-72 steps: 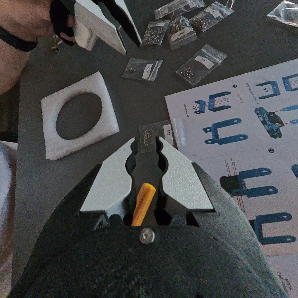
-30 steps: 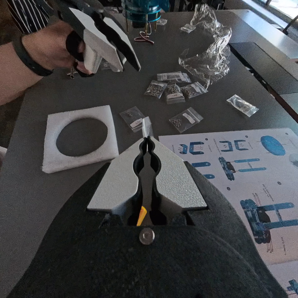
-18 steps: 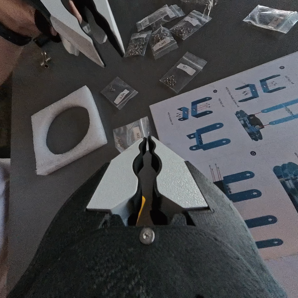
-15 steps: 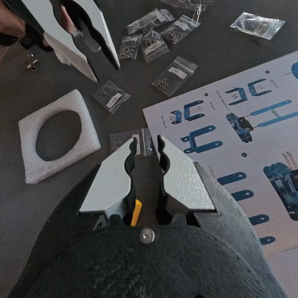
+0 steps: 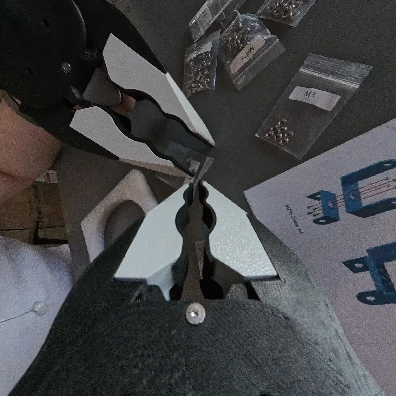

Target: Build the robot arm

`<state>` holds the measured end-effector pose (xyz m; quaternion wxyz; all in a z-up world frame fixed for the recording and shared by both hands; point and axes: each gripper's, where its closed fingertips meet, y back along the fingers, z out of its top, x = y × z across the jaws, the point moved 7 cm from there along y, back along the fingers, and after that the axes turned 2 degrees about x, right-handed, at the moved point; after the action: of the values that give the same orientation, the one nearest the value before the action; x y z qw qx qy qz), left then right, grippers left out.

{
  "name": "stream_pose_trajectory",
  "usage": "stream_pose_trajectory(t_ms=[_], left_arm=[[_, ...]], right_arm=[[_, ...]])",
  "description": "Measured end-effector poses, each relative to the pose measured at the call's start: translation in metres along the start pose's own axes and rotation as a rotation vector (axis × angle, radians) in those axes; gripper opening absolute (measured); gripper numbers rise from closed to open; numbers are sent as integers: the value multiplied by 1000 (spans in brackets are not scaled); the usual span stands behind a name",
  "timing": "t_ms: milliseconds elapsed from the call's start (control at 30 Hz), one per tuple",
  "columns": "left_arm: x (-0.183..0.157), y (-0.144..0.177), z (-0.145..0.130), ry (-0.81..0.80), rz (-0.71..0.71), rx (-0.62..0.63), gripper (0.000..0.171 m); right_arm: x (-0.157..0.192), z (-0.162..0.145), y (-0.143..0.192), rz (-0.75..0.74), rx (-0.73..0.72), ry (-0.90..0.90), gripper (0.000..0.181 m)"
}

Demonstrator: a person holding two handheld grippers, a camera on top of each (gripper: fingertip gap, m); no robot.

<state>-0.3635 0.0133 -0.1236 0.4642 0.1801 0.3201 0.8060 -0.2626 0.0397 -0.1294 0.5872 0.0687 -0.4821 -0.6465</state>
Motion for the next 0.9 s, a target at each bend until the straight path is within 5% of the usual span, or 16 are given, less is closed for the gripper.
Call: stream_pose_trajectory(t_ms=[167, 300, 467, 533, 600, 800, 900], left_arm=[[6, 19, 5, 259, -80, -142, 22], [11, 60, 15, 450, -56, -305, 8], [-9, 72, 30, 584, -290, -461, 0], [-10, 67, 32, 654, -337, -507, 25], [-5, 66, 30, 712, -324, -566, 29], [2, 68, 26, 635, -130, -577, 21], [-1, 63, 27, 638, -173, -556, 21]], right_arm=[[10, 1, 15, -57, -142, 103, 0], [25, 0, 40, -299, -326, 239, 0], [56, 4, 45, -470, -553, 302, 0], [65, 9, 41, -520, -582, 310, 0], [70, 13, 37, -552, -586, 330, 0], [77, 17, 28, -581, -579, 359, 0], [75, 17, 29, -552, -580, 341, 0]])
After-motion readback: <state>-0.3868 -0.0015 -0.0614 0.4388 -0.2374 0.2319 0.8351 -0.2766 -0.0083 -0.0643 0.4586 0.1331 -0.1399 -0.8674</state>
